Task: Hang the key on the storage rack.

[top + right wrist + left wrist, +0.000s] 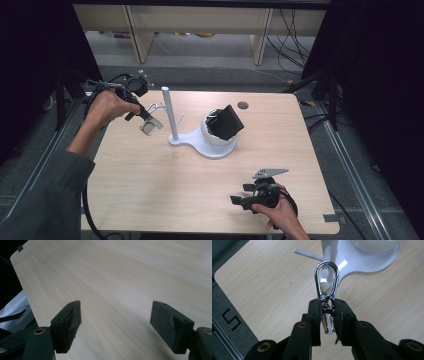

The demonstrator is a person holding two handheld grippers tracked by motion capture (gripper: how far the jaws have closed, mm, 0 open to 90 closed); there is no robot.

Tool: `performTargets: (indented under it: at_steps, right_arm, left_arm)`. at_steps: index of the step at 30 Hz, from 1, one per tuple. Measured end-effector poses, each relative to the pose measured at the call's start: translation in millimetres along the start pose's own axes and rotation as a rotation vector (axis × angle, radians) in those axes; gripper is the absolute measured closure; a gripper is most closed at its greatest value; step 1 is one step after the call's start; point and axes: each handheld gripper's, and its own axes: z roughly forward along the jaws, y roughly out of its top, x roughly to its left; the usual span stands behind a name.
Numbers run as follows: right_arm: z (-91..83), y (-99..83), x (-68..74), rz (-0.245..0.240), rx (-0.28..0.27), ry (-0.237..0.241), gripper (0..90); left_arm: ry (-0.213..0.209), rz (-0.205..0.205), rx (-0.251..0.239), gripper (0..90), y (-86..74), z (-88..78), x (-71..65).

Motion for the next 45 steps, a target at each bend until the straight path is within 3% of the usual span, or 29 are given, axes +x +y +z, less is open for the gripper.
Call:
performTargets:
  at_steps: [5, 6, 9, 10, 12, 13, 14, 16, 17, 20, 21, 27, 30, 34, 38, 41, 45]
  right_arm:
    - [0.3, 0.0, 1.3, 0.015, 0.006, 0.008, 26.0]
    - [0.6, 0.3, -0.5, -0.015, -0.002, 0.002, 26.0]
    - [0.4, 0.2, 1.2, 0.011, 0.003, 0.007, 26.0]
    - [0.5, 0.5, -0.4, -0.016, -0.002, 0.004, 26.0]
    - [0.8, 0.2, 0.6, -0.002, 0.001, 0.008, 26.0]
    - [1.2, 0.5, -1.1, -0.02, -0.004, 0.006, 26.0]
    - [0.4, 0.4, 0.3, 0.001, 0.003, 0.001, 26.0]
    - [0.7, 0.3, 0.4, -0.005, 0.002, 0.005, 26.0]
    - [0.3, 0.0, 2.6, 0.025, 0.01, 0.007, 26.1]
    - [0.9, 0.7, -1.5, -0.028, -0.005, -0.001, 26.1]
    - [0.9, 0.4, -0.1, -0.005, 0.0, 0.004, 26.1]
    - [1.1, 0.4, -0.6, -0.008, -0.003, 0.001, 26.2]
    - [0.7, 0.7, -0.5, -0.013, -0.003, 0.0, 26.3]
    - [0.3, 0.8, -0.8, -0.029, -0.006, -0.005, 26.3]
    - [-0.3, 0.8, 2.9, 0.017, 0.005, 0.006, 26.3]
    - [0.4, 1.1, 1.3, 0.004, 0.0, 0.012, 26.3]
    - [0.2, 1.2, 1.2, 0.002, -0.001, 0.012, 26.3]
  left_arm:
    - [-0.009, 0.001, 0.005, 75.4, 2.8, 5.3, 1.0]
    - [-0.01, 0.007, 0.011, 75.4, 3.6, 5.7, 1.4]
    - [-0.009, 0.004, 0.011, 75.3, 5.1, 8.8, -0.1]
    - [-0.007, -0.005, 0.009, 75.3, 5.4, 9.4, -1.1]
    - [-0.006, 0.0, 0.003, 75.3, 6.7, 12.0, -1.3]
    - [-0.012, 0.002, 0.009, 75.3, 7.1, 13.3, -1.3]
    - [-0.013, 0.0, 0.005, 75.3, 7.4, 15.3, -1.7]
    - [-0.018, -0.012, 0.002, 75.3, 8.0, 19.4, -2.1]
    - [-0.011, -0.013, 0.001, 75.2, 8.4, 21.4, -1.7]
    - [-0.022, -0.016, -0.006, 75.2, 8.7, 26.8, -0.8]
    - [-0.021, -0.022, -0.007, 75.2, 8.6, 27.7, -1.3]
    - [-0.013, -0.009, -0.014, 74.7, 9.6, 33.7, -3.1]
    - [-0.006, -0.022, -0.033, 73.3, 9.6, 37.7, -4.3]
    - [-0.006, -0.019, -0.026, 69.1, 8.1, 37.2, -5.5]
    - [-0.005, -0.021, -0.029, 66.6, 5.3, 34.9, -6.8]
    - [-0.003, -0.004, -0.021, 63.6, 2.4, 33.1, -7.8]
    - [-0.014, -0.009, -0.049, 60.9, -1.5, 28.7, -9.9]
